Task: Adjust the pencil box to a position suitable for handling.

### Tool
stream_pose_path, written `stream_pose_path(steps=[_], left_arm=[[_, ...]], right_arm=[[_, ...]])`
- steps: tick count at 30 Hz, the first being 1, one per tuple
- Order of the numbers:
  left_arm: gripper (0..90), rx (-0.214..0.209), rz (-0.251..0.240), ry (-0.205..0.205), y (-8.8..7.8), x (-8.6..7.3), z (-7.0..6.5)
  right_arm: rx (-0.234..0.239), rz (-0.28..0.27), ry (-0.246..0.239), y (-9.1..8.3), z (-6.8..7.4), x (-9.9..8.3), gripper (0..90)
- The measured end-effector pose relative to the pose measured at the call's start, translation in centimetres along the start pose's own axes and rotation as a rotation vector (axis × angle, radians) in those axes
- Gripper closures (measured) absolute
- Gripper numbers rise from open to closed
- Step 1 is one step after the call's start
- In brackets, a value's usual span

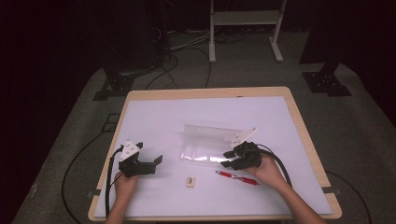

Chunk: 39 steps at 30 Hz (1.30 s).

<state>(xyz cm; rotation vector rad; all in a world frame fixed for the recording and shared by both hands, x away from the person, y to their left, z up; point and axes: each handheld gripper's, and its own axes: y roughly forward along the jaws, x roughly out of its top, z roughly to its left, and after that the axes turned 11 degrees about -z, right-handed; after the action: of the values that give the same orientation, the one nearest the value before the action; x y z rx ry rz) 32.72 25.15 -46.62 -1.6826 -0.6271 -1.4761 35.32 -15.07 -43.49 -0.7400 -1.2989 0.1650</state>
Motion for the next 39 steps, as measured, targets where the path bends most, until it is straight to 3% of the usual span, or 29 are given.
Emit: stream_pose_path(steps=[9,22,39], left_arm=[[0.0,0.001,0.001,-0.001,0.0,0.0,0.0],[0.0,0.002,0.001,-0.001,0.0,0.0,0.0],[0.0,0.003,0.004,0.001,0.0,0.0,0.0]], right_arm=[[-0.023,-0.014,0.003,-2.1,0.4,-0.6,51.7],[-0.044,-0.025,0.018,-4.4,0.9,-2.2,50.5],[-0.033,0.006,0.048,-4.5,1.3,-4.9,50.5]])
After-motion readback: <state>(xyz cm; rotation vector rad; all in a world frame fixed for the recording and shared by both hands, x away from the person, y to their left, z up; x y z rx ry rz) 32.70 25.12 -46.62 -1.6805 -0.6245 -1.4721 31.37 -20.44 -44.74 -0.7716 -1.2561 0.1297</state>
